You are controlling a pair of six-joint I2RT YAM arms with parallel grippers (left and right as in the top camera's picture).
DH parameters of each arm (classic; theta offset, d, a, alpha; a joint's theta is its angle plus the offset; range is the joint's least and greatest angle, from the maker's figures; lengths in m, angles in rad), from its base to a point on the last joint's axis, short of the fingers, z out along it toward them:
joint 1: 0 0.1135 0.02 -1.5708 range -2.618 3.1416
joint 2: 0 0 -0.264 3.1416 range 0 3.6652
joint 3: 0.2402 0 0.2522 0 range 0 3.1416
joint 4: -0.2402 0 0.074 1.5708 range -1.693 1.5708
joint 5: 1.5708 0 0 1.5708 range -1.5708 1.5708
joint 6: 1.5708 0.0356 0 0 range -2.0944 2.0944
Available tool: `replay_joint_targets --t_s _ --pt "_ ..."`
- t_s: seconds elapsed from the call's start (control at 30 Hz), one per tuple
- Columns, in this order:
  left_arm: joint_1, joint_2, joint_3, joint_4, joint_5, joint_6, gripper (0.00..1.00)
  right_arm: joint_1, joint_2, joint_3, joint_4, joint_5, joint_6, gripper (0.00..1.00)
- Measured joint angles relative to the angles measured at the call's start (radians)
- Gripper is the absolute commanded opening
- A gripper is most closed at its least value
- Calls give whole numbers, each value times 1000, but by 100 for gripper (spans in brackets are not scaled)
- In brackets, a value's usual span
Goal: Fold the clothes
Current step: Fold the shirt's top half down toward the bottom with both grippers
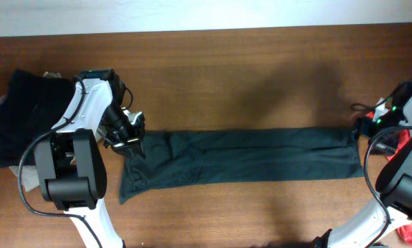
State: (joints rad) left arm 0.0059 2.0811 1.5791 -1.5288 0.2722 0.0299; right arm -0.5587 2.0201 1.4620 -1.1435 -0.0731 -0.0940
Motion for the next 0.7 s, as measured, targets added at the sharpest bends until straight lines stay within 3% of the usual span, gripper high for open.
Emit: replay_joint_targets --t_s 0.1,0.13,0.17,0.2,0.23,0.47,0.6,0.7 --pt "0 0 0 5 0 0 24 0 0 -114 114 0 -23 73" --pt "0 0 0 5 0 0 24 0 -5 -130 130 3 -26 68" --pt "0 0 0 5 0 0 24 0 -11 -139 143 4 -27 56" --pt "0 0 0 5 0 0 24 0 -14 -144 151 4 -32 25" --pt "0 0 0 5 0 0 24 0 -15 -146 155 0 -35 4" --pt "0 0 0 11 0 0 24 -3 -15 -117 92 -97 -40 4" --pt "0 0 0 27 2 0 24 28 -6 163 -161 -140 -35 4" --pt "0 0 0 43 16 -4 24 123 -9 272 -266 -142 -35 4"
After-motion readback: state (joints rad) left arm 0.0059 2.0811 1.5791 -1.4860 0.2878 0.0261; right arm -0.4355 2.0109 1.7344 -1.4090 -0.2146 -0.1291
